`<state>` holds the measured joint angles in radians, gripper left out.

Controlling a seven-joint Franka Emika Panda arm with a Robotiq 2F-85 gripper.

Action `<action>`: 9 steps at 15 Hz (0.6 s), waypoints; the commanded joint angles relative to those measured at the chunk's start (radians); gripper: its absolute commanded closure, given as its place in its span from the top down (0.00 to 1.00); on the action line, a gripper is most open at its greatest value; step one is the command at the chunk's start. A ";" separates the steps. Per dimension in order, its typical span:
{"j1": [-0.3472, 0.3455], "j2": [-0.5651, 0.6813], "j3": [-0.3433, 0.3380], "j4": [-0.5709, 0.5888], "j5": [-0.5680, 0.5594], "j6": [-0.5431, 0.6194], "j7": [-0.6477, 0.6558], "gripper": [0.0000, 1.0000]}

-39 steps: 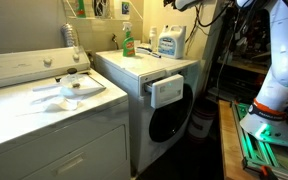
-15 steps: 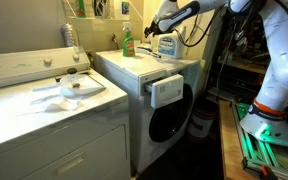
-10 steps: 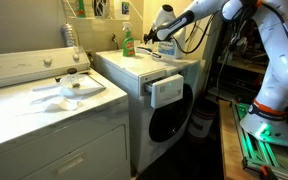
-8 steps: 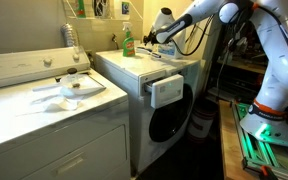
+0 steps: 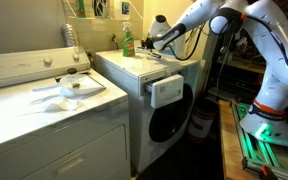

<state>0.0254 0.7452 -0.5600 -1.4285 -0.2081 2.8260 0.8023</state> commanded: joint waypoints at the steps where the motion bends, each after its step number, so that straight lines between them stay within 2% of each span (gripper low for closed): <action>1: 0.040 0.069 -0.065 0.048 -0.020 0.009 0.069 0.45; 2: 0.048 0.079 -0.075 0.054 -0.020 0.009 0.075 0.46; 3: 0.053 0.084 -0.080 0.057 -0.020 0.008 0.072 0.88; 5: 0.060 0.086 -0.089 0.063 -0.019 0.004 0.063 0.93; 7: 0.059 0.053 -0.070 0.044 -0.017 -0.014 0.020 1.00; 9: 0.067 0.016 -0.070 0.023 -0.028 -0.028 -0.020 1.00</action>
<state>0.0758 0.8069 -0.6231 -1.3744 -0.2095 2.8257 0.8231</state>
